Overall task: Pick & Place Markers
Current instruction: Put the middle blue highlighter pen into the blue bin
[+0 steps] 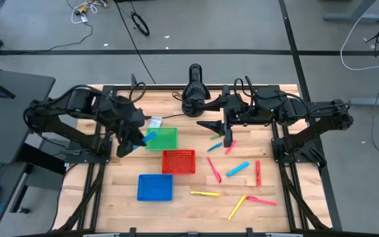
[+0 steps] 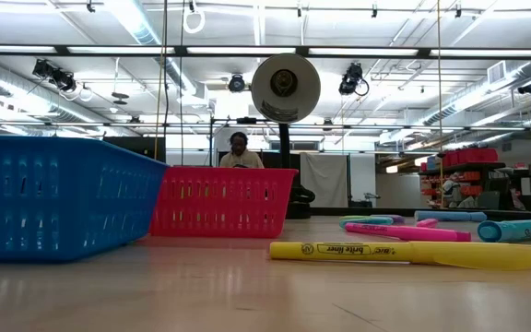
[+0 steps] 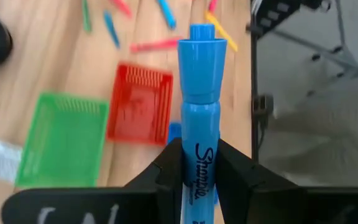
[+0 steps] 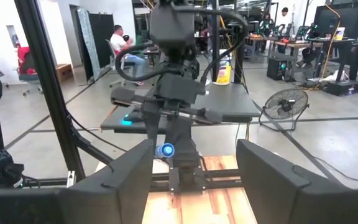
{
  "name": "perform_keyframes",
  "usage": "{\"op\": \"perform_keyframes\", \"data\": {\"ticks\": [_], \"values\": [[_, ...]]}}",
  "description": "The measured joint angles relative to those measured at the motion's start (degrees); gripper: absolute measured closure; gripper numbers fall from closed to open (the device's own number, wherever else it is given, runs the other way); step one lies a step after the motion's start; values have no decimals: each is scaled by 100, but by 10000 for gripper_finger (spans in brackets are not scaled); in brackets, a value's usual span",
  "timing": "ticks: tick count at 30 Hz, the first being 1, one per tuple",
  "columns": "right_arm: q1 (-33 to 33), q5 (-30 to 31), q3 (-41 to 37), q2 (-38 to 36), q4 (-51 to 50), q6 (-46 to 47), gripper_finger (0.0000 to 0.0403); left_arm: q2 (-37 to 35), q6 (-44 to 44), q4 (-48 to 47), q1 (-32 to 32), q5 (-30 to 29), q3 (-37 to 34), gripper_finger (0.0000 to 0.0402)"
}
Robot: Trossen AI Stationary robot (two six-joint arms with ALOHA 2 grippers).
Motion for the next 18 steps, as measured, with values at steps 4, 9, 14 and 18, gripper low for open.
{"op": "perform_keyframes", "data": {"ticks": [4, 9, 14, 18], "values": [[-43, 16, 0, 0, 2, -37, 170, 82, -126, -271, -146, 22, 2, 333], [-82, 15, 0, 2, 4, -8, 170, 504, -140, -341, -609, -149, 2, 333], [-90, 14, 0, 2, 18, -87, 170, 1066, -135, -587, -1080, -658, 2, 333], [-90, 11, 0, -7, 15, -87, 170, 1467, -154, -591, -1424, -1013, 2, 333]]}}
